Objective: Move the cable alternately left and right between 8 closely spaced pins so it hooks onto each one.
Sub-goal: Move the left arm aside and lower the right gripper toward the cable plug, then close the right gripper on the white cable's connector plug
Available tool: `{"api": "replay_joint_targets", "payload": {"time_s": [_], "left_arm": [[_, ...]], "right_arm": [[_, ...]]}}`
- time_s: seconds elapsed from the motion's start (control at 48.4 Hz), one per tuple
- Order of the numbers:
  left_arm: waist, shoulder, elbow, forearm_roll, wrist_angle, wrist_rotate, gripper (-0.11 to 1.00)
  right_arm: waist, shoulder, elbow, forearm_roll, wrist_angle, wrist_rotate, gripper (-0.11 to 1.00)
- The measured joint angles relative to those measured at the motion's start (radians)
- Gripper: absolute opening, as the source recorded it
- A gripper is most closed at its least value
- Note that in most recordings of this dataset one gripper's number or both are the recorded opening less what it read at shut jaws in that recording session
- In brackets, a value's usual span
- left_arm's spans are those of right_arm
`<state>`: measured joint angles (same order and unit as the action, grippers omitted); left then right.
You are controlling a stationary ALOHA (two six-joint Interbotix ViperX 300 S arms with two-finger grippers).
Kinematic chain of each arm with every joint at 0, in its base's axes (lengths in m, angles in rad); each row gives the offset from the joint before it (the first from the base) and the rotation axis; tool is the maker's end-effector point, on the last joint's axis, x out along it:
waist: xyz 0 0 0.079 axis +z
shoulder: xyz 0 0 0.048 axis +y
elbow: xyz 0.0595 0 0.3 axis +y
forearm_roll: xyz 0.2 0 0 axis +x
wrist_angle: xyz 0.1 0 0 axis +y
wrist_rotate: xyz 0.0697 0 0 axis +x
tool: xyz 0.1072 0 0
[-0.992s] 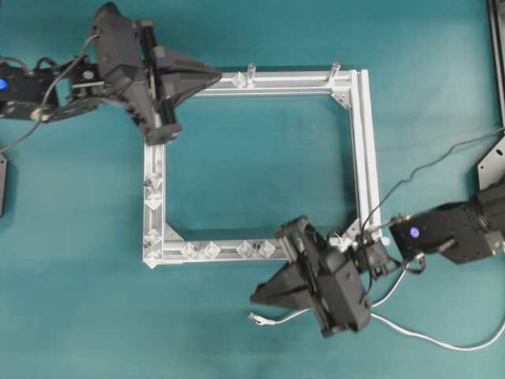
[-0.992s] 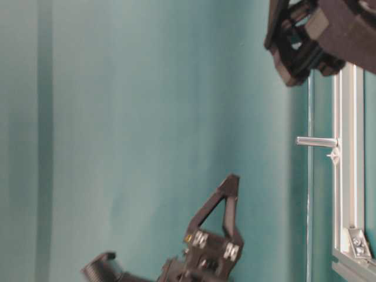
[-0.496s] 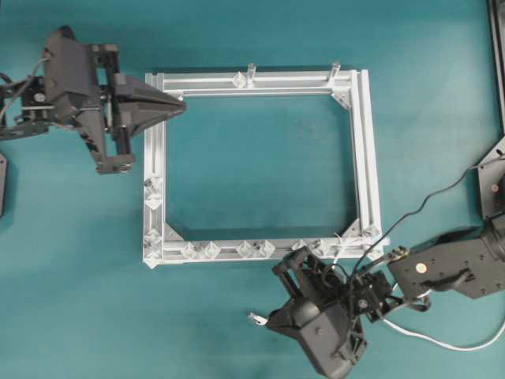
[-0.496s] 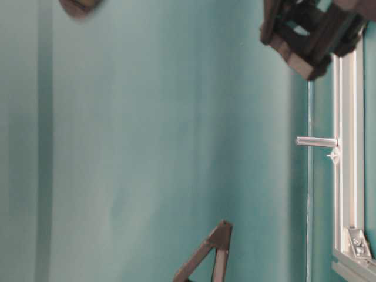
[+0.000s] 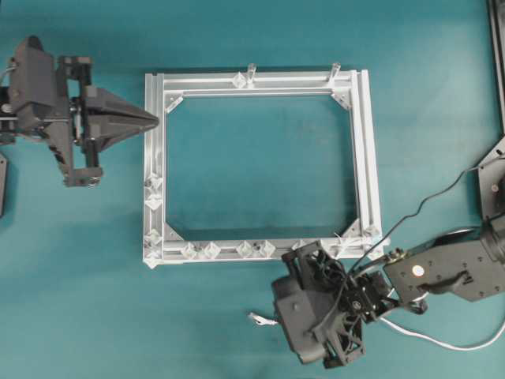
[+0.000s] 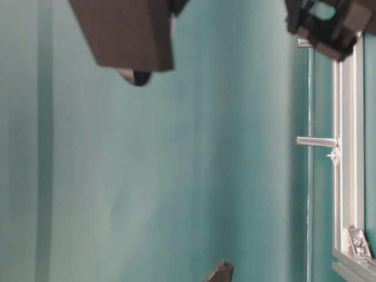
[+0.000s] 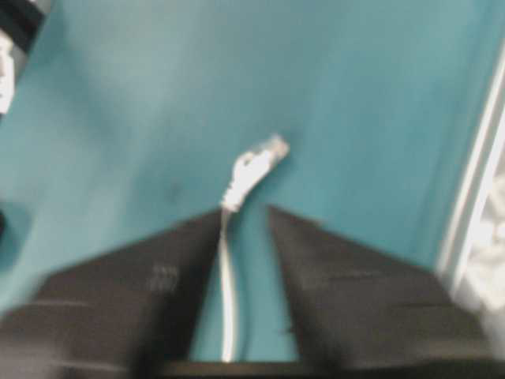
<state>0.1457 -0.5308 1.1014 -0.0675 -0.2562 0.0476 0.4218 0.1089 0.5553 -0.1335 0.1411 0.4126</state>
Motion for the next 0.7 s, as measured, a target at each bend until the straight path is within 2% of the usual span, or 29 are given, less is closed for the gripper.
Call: {"api": "replay_joint_targets", "payload": {"time_s": [0.103, 0.165, 0.413, 0.702], "left_arm": [[0.000, -0.034, 0.015, 0.000, 0.018, 0.000, 0.00], [-0.002, -0.052, 0.025, 0.000, 0.031, 0.000, 0.00], [-0.002, -0.143, 0.072, 0.002, 0.078, -0.002, 0.00], [-0.002, -0.285, 0.149, 0.000, 0.094, -0.002, 0.00]], "right_arm": [[0.000, 0.000, -0.002, 0.000, 0.008, 0.069, 0.77], [0.000, 0.000, -0.002, 0.000, 0.009, 0.095, 0.86], [0.000, 0.035, -0.018, 0.000, 0.000, 0.167, 0.85], [0.000, 0.127, -0.091, 0.000, -0.005, 0.184, 0.85]]}}
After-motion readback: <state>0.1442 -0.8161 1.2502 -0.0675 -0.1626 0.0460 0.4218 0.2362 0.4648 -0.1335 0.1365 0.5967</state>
